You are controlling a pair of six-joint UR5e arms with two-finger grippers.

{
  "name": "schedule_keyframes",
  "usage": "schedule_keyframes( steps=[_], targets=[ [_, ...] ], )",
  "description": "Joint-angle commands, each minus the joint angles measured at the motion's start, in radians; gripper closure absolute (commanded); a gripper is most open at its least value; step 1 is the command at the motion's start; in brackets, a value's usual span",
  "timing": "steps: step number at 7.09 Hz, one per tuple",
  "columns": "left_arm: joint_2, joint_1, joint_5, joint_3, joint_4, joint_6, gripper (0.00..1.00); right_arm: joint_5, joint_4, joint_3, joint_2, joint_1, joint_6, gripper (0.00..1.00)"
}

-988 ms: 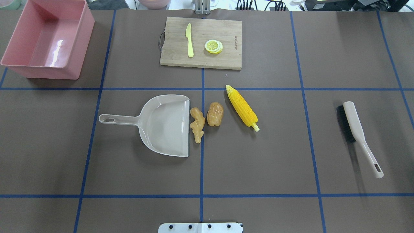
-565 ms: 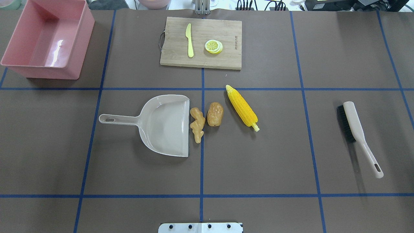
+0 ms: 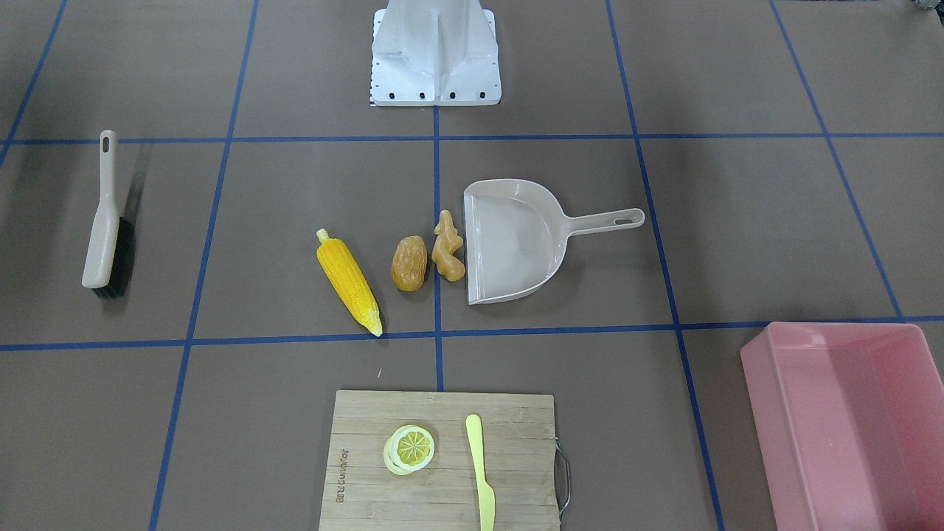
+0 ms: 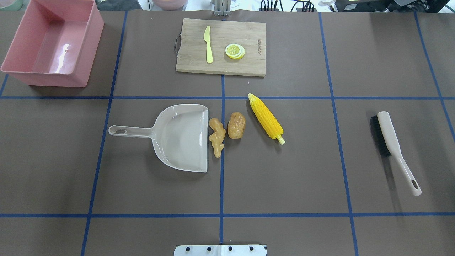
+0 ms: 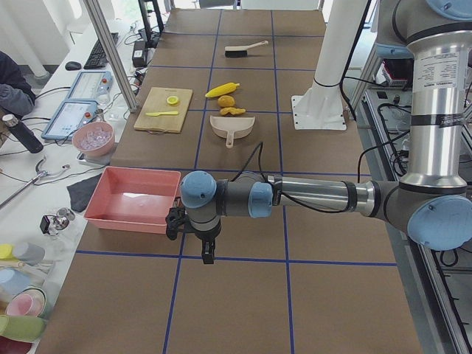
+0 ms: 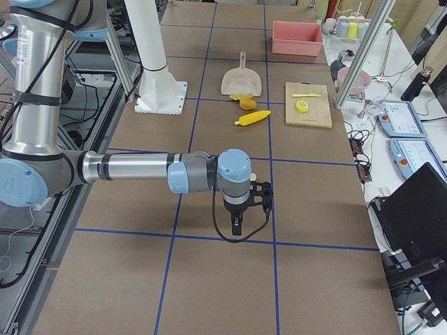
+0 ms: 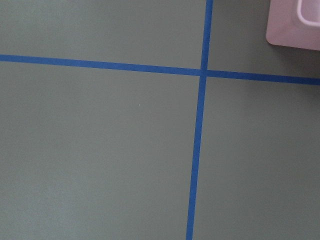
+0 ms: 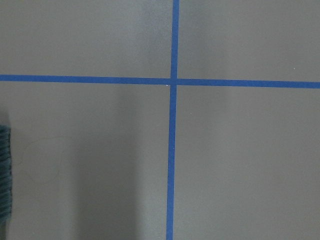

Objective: Sweep and dump trash into bin

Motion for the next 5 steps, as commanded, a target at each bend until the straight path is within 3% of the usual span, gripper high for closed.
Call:
schedule_keyframes(
  steps=[1, 3, 5],
  targets=[
    [-0.006, 0.008, -0.003, -0.009, -0.078, 0.0, 0.01, 0.003, 0.001, 0.009, -0.022, 0.001, 0.005, 0.0],
    [-0.03, 0.067, -0.021, -0.015, -0.104, -0.01, 0.0, -0.049, 0.007, 0.053, -0.039, 0.0, 0.008, 0.0],
    [-0.053, 0.07, -0.114, -0.036, -0.121, 0.002, 0.01, 0.007, 0.009, 0.061, -0.039, -0.008, 0.072, 0.0]
  ],
)
